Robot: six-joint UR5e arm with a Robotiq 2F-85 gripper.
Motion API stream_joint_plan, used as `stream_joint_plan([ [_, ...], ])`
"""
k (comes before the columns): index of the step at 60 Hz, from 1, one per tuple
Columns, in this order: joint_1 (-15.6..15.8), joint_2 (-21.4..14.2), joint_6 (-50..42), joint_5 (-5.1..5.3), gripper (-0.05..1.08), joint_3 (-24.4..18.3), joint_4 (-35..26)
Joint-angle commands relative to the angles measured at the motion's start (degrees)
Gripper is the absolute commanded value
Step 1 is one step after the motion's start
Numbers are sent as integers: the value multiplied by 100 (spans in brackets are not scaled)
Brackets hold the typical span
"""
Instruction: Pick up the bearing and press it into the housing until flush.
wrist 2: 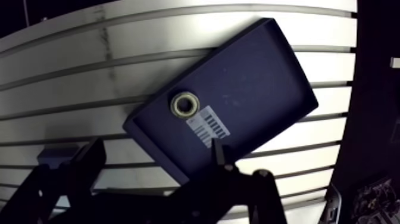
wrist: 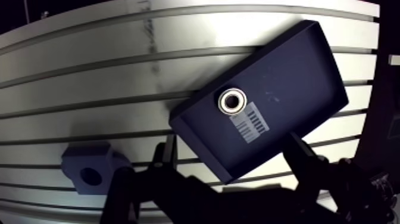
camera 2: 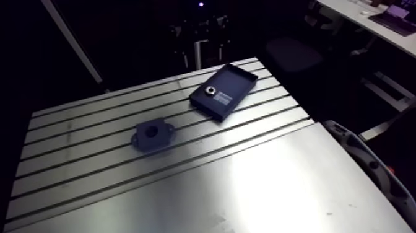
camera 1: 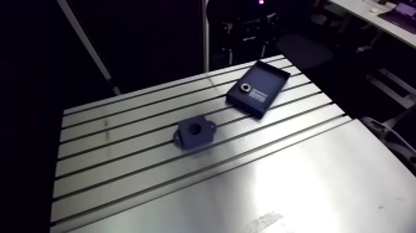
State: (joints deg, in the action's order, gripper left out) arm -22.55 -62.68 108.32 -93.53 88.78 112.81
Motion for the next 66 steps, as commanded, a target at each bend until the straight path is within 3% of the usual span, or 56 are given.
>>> stream_joint_plan([
  [1,-65,232,290,-82,9,-186,1],
  [17,-167,364,703,-82,15,-348,-102],
  [27,-180,454,1209,-186,16,-391,-149],
  [36,-180,505,1450,-188,16,-418,-149],
  [46,-162,524,1979,-188,16,-372,-131],
  [66,-170,536,2030,-196,20,-67,-4],
])
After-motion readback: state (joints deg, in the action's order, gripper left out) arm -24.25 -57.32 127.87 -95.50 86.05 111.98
